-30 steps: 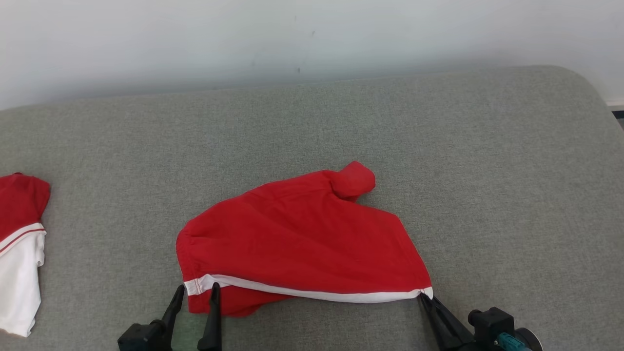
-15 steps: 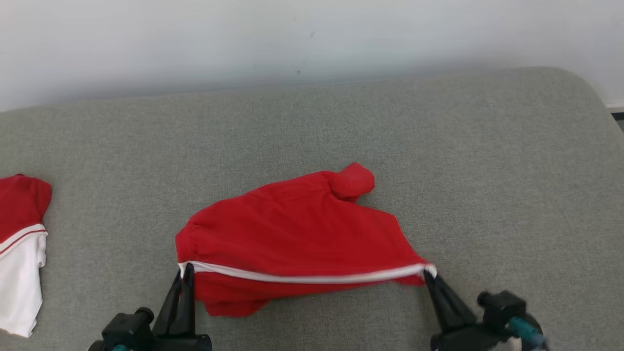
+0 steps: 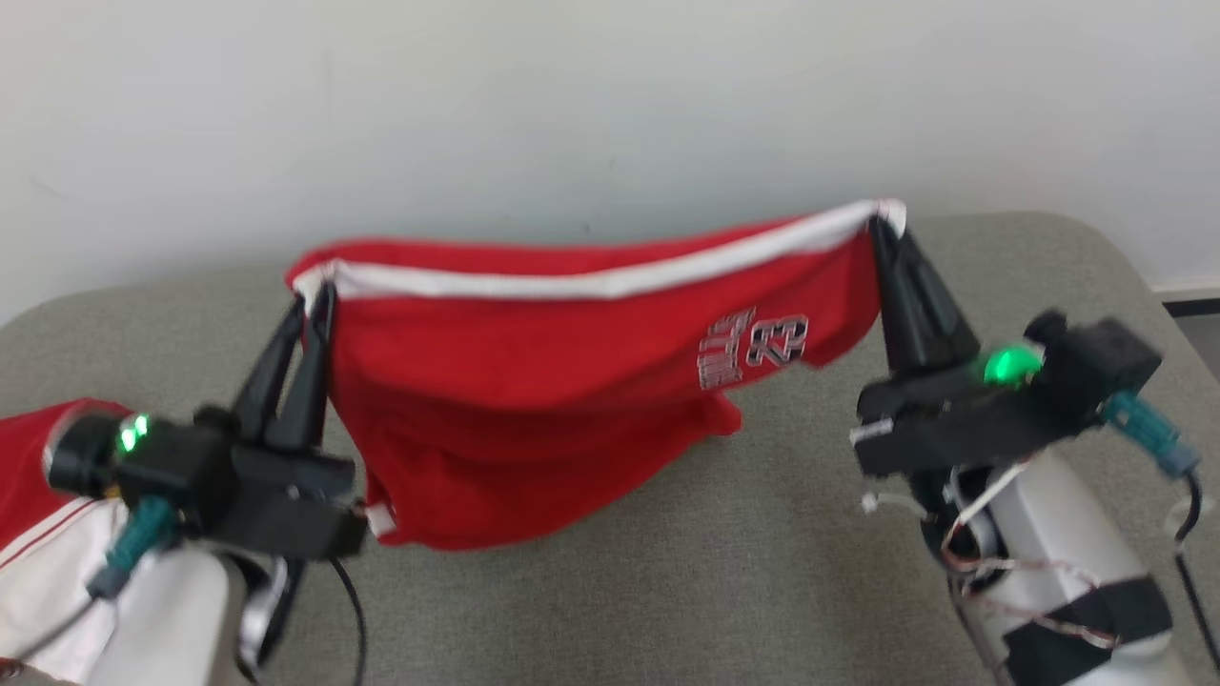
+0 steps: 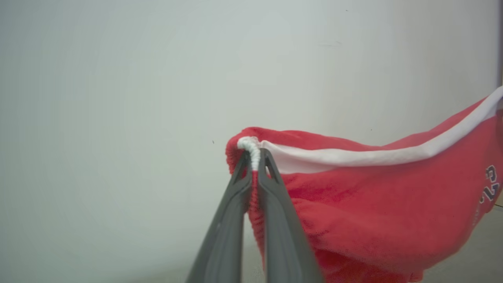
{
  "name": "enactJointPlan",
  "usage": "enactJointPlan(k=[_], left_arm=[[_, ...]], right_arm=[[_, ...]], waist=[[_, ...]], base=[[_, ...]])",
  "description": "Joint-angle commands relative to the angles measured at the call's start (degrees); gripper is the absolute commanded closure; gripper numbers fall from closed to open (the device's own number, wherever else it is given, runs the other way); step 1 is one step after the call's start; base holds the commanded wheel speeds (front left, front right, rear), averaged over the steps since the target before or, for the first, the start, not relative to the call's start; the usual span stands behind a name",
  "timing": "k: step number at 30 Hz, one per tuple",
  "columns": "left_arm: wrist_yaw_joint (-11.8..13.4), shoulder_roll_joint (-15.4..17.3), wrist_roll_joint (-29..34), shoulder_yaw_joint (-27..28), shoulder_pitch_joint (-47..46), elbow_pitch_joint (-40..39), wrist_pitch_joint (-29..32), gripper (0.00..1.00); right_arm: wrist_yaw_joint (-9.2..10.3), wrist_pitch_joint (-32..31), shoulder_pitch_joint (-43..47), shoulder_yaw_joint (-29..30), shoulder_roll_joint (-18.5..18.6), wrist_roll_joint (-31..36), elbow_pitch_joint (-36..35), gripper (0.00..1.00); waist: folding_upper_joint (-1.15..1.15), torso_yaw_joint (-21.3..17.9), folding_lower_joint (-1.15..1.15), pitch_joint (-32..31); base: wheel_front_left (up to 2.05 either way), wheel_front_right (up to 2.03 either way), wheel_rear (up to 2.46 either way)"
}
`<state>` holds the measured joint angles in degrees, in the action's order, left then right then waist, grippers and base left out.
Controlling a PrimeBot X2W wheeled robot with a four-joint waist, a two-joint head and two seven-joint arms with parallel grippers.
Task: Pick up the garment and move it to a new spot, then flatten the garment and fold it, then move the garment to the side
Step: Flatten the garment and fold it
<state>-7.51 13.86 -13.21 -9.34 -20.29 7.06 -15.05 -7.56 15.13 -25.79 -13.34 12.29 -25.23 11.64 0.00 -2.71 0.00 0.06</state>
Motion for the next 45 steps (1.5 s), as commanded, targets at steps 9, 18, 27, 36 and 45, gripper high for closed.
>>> enactJointPlan(k=[9,18,27,36,45], left_arm=[[0.1,10.7,-9.1,-8.1,-22.2,6.7,7.1,1.0],[0.1,10.6,-13.5,-14.8,-35.8,18.0,13.4,1.0],[2.5,8.6,-6.8,-16.0,-55.7,31.5,5.2,1.0],[1.7,3.9,-6.7,-13.3,-57.6,33.3,-0.1,1.0],[0.9,-1.4,-7.0,-5.9,-30.9,29.7,-0.2,1.0]], right_arm=[[0.14,0.0,-17.2,-2.8,5.2,0.4,4.7,1.0],[0.14,-1.1,-33.4,-9.7,8.9,2.7,18.2,1.0],[0.17,0.1,-55.9,-4.2,9.6,8.2,30.5,1.0],[0.15,0.0,-52.3,2.2,6.6,10.9,23.0,1.0],[0.15,0.0,-24.6,1.8,6.6,4.7,12.2,1.0]], waist=[[0.0,1.2,0.0,-1.4],[0.0,2.5,0.0,12.5],[0.0,2.9,0.0,26.1],[0.0,2.2,0.0,27.5],[0.0,-1.1,0.0,25.8]], base=[[0.0,0.0,0.0],[0.0,0.0,0.0],[0.0,0.0,0.0],[0.0,0.0,0.0],[0.0,0.0,0.0]])
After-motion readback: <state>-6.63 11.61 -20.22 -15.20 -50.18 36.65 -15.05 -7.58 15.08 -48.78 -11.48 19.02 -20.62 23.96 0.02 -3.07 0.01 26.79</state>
